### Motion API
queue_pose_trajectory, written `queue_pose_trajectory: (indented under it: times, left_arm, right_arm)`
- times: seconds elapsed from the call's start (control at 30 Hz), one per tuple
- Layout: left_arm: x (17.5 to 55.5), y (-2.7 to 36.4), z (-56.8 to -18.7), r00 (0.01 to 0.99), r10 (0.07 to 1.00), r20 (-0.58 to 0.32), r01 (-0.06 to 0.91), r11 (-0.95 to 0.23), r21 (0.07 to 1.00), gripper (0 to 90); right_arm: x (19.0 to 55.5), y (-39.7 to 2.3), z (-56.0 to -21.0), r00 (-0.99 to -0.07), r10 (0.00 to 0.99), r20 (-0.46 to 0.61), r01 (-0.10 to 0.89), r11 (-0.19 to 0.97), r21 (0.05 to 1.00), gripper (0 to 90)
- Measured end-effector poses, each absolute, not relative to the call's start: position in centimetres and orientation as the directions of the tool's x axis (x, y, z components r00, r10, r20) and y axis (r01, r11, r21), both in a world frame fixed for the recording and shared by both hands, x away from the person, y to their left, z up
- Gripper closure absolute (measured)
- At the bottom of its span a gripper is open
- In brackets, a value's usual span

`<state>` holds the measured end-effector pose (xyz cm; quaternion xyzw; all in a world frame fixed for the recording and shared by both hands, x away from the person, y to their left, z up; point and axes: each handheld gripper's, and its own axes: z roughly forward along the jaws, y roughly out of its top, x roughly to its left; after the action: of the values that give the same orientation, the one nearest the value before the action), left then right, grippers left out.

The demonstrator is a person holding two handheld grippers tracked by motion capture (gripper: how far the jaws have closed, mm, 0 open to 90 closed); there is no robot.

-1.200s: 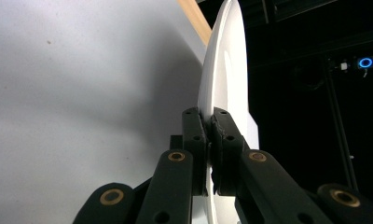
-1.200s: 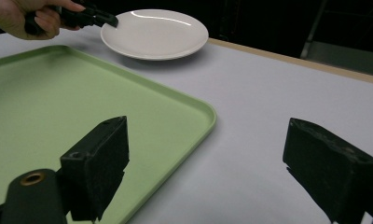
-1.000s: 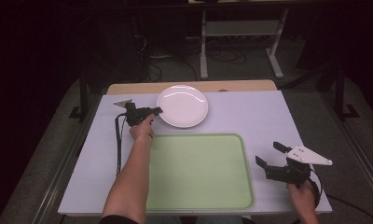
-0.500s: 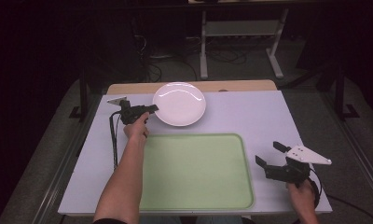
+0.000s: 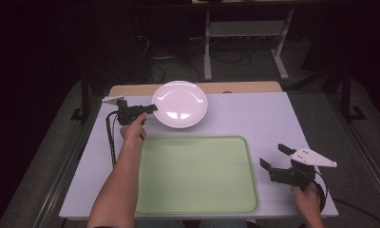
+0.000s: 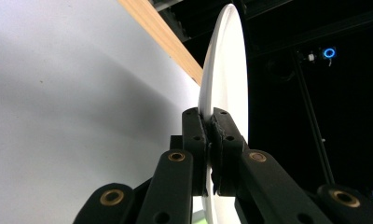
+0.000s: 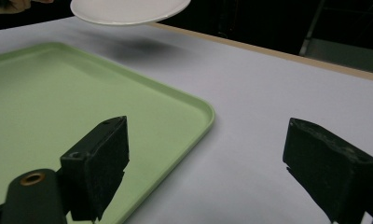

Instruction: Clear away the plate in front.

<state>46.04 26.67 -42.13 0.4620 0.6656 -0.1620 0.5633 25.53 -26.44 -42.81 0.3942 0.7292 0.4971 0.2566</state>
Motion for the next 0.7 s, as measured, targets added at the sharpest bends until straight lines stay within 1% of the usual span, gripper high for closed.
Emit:
queue_pose_trajectory:
  times: [0.47, 0.7]
  left_arm:
    - [45.1, 27.4, -40.6, 0.127, 0.437, -0.89, 0.818, 0.462, 0.343, 86.3]
    - [44.6, 27.4, -40.3, 0.146, 0.426, -0.893, 0.828, 0.442, 0.346, 86.5]
  right_arm:
    - [25.7, -26.4, -42.9, -0.553, 0.833, 0.018, 0.326, 0.197, 0.925, 13.3]
    - [25.7, -26.4, -42.9, -0.55, 0.835, 0.019, 0.327, 0.194, 0.925, 13.3]
